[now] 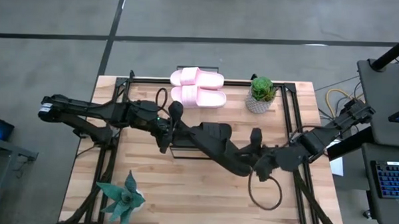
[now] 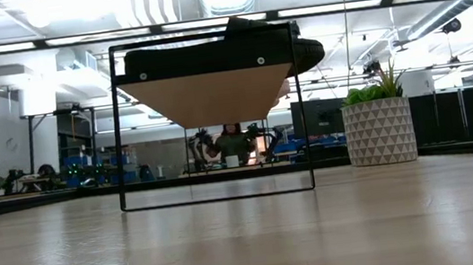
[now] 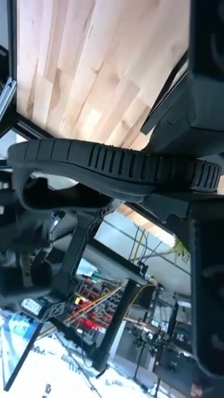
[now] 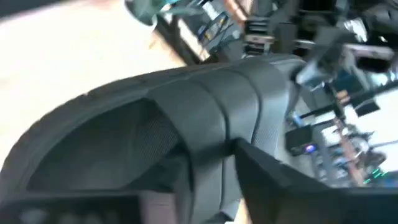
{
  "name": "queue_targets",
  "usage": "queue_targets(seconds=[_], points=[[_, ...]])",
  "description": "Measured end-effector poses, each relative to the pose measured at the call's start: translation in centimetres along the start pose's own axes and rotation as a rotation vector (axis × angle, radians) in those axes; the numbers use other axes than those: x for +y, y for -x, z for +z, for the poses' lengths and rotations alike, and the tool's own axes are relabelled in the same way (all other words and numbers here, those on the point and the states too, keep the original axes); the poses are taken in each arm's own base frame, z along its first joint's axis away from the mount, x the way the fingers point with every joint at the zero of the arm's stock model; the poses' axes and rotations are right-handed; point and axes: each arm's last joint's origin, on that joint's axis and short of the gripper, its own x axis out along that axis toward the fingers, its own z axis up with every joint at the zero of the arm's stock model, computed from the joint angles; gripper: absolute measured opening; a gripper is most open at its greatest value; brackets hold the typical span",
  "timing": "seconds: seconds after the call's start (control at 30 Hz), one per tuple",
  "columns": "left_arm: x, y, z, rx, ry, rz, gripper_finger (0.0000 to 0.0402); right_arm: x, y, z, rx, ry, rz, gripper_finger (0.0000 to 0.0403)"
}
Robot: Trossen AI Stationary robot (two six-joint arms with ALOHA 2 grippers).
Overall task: Pick and place slides into the shelf
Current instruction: Put the black slide on the shelf
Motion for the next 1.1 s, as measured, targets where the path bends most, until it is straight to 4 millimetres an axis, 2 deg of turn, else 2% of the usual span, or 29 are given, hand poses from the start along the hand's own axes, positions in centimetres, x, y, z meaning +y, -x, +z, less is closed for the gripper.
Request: queue_targets(seconds=[0.1,0.13,0.33,0.53,0.9,1.1], points=[[0.0,0.1,0.0,-0.002,0.046,-0.001,0.0064,0.9,-0.9,-0.3,0.035,0.139,0.026,0.0029],[0.0,0.2,0.1,-0.005,0.081,0.000,0.0075,1.1,-1.1,-0.4,0.040,0.167,0.031,0.0022],[0.3,1.1,0.2,0.003,0.237,0.001,0.0145,0.8,-1.9,-0.3,0.041,0.199,0.006,0.0011],[0.4,3.3,0.3,0.024,0.354,-0.016,0.0185,-1.1,-1.8,-0.4,0.045,0.207,-0.048,0.0010],[0.4,9.2,0.5,0.026,0.637,-0.026,0.0199,-5.3,-2.8,-1.9,0.097,0.355,-0.080,0.0009],[0.3,10.5,0.4,0.009,0.684,-0.025,0.0199,-8.0,-3.4,-3.1,0.051,0.390,-0.104,0.0009]])
